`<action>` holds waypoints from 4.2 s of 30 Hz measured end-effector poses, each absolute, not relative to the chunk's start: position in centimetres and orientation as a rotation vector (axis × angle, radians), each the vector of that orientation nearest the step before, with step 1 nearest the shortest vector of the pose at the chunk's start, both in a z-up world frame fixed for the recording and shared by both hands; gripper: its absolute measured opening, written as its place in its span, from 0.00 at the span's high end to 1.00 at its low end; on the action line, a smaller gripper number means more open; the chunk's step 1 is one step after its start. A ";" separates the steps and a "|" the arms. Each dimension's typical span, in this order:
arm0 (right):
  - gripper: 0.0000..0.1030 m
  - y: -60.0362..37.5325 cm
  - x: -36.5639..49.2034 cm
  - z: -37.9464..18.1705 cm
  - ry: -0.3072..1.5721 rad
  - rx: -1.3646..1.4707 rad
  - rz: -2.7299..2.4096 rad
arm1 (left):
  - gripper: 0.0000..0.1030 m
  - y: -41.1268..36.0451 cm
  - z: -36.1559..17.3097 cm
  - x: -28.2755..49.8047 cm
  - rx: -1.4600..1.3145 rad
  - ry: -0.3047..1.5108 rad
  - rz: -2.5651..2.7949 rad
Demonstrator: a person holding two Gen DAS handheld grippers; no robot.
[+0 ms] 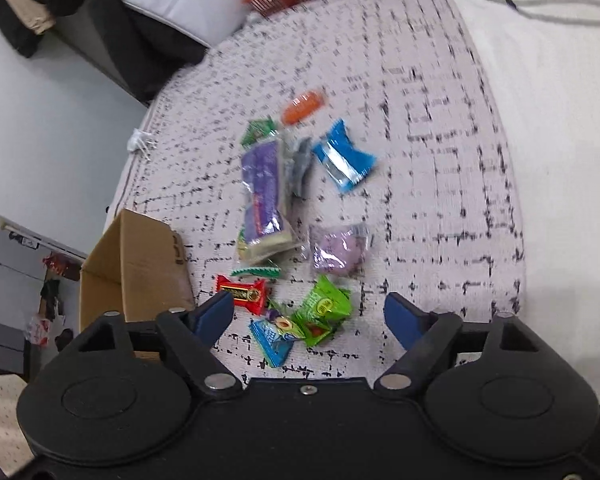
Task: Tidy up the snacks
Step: 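Grasp the green packet with the right tool while the left tool grasps the blue packet, then carry the green packet in the right tool while the left tool carries the blue packet to the box, then open the left tool over the box while the right tool releases the green packet inside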
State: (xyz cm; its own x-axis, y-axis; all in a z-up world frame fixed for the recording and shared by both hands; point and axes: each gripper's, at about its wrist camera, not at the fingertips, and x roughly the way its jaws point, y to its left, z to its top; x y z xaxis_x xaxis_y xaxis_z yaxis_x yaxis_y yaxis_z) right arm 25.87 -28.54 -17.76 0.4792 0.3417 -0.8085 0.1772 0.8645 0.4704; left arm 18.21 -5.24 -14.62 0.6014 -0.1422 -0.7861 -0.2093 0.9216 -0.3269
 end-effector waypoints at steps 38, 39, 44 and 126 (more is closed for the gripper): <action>0.60 -28.5 30.4 -24.6 1.304 0.688 0.130 | 0.38 -11.0 -23.8 25.4 -0.405 1.106 0.030; 0.60 -28.6 30.5 -24.7 1.306 0.688 0.130 | 0.38 -11.1 -23.8 25.3 -0.403 1.101 0.033; 0.62 -28.0 30.7 -24.9 1.319 0.670 0.142 | 0.55 -10.9 -23.6 24.9 -0.432 1.096 0.023; 0.70 -11.6 26.3 -16.1 0.932 0.500 0.499 | 0.64 8.4 -14.0 18.5 -0.597 0.807 0.220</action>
